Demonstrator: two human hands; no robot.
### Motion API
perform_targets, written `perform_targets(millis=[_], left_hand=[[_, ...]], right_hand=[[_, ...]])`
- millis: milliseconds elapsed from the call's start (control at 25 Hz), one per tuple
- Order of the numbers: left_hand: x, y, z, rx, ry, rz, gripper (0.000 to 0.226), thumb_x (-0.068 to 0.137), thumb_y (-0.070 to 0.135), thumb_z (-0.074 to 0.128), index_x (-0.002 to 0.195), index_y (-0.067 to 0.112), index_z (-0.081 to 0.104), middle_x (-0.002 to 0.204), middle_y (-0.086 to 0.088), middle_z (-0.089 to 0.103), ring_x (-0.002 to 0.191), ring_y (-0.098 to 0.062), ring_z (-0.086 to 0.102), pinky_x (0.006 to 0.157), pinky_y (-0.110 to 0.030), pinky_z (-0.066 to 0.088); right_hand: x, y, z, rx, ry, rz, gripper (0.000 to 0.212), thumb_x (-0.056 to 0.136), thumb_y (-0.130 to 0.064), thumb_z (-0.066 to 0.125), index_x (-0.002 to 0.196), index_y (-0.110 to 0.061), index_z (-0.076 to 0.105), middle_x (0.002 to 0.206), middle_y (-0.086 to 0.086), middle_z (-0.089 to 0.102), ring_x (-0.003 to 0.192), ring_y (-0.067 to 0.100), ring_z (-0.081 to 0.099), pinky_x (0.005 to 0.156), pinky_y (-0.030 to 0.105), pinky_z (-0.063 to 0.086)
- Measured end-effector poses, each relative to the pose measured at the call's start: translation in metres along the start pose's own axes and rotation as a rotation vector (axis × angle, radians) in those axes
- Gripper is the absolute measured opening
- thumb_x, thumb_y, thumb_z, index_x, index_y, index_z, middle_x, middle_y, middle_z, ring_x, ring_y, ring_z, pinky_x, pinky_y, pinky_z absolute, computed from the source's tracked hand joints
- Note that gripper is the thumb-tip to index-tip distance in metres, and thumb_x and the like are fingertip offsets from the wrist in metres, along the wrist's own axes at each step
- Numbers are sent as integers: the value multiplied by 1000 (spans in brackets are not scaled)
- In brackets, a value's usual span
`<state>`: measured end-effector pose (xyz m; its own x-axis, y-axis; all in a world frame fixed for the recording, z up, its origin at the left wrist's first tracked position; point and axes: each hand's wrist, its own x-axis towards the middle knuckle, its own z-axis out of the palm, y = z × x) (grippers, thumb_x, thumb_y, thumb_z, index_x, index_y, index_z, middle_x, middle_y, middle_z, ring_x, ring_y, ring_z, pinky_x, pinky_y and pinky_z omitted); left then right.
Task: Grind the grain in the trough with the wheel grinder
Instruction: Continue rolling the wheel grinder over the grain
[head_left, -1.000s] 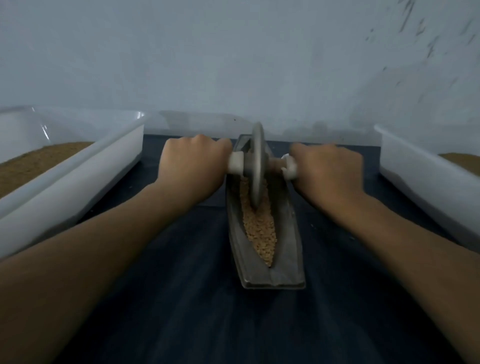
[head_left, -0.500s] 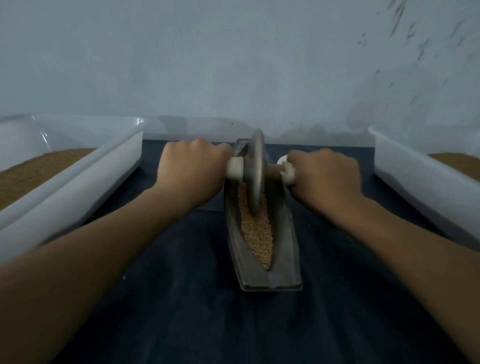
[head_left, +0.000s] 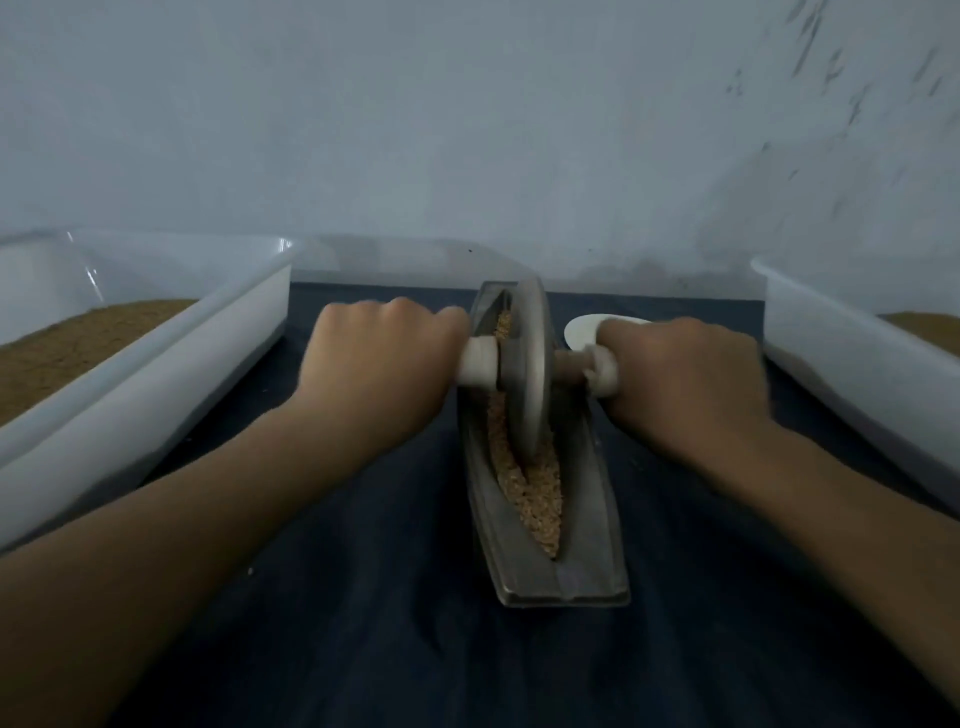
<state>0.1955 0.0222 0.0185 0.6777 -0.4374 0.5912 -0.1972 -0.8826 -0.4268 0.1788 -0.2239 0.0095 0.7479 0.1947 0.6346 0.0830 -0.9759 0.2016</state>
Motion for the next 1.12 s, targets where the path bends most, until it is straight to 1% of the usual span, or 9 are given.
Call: perform_targets(millis=[80, 160, 280, 400, 520, 720, 920, 1040, 1120], left_hand=[[33, 5, 1, -11, -94, -67, 7, 86, 21, 61, 91, 21, 56, 78, -3, 61, 65, -30, 60, 50, -30, 29], [49, 4, -1, -37, -165, -59, 12, 92, 24, 57, 103, 23, 58, 91, -5, 62, 81, -33, 64, 59, -34, 36], [6, -7, -12, -35, -68, 62, 21, 81, 32, 65, 82, 25, 46, 65, 1, 47, 52, -26, 44, 47, -25, 21], [-26, -18, -23, -73, 65, 121, 31, 63, 39, 65, 71, 28, 36, 51, 7, 33, 40, -21, 25, 51, -17, 6], [-10, -7, -14, 8, -81, -3, 23, 68, 33, 71, 72, 26, 48, 53, 4, 30, 41, -27, 42, 47, -21, 13], [43, 0, 0, -80, -247, -104, 11, 92, 27, 55, 101, 25, 61, 85, -3, 57, 80, -28, 62, 60, -34, 38], [-28, -13, -22, -71, 55, 91, 24, 68, 35, 62, 73, 30, 39, 53, 8, 37, 39, -24, 37, 48, -20, 12], [-17, -11, -8, -66, 9, 15, 23, 67, 31, 64, 70, 27, 41, 52, 5, 37, 41, -21, 26, 48, -20, 11], [10, 0, 6, -91, -69, -108, 13, 79, 26, 64, 77, 25, 51, 63, 0, 50, 50, -25, 43, 47, -28, 27]], right_hand=[[31, -6, 7, 59, -201, 92, 9, 86, -35, 60, 85, -26, 57, 74, -3, 59, 68, 26, 58, 57, 30, 40], [42, -3, 9, 111, -310, 115, 9, 89, -35, 60, 88, -28, 57, 85, -1, 63, 81, 28, 62, 64, 34, 45], [-3, 8, -6, 58, -81, -78, 14, 80, -37, 59, 77, -27, 50, 59, -9, 42, 51, 18, 43, 45, 25, 32], [-39, 23, -18, 42, 77, -133, 21, 73, -50, 51, 82, -31, 56, 52, -12, 34, 40, 23, 39, 46, 18, 23], [-12, 13, -3, -2, 32, -52, 22, 76, -39, 64, 75, -27, 46, 53, -11, 30, 45, 23, 33, 48, 19, 16], [40, -1, 15, 25, -199, 110, 9, 92, -34, 63, 92, -26, 58, 89, 2, 67, 72, 27, 55, 60, 30, 34], [-36, 20, -19, 41, 45, -114, 23, 64, -46, 62, 80, -32, 54, 55, -13, 23, 40, 16, 34, 44, 18, 21], [-22, 20, -11, -1, 33, -87, 17, 70, -43, 62, 77, -30, 52, 54, -12, 21, 41, 16, 30, 46, 18, 16], [12, 3, 2, -78, -39, 27, 15, 81, -31, 68, 79, -27, 54, 59, -9, 39, 49, 19, 37, 48, 23, 20]])
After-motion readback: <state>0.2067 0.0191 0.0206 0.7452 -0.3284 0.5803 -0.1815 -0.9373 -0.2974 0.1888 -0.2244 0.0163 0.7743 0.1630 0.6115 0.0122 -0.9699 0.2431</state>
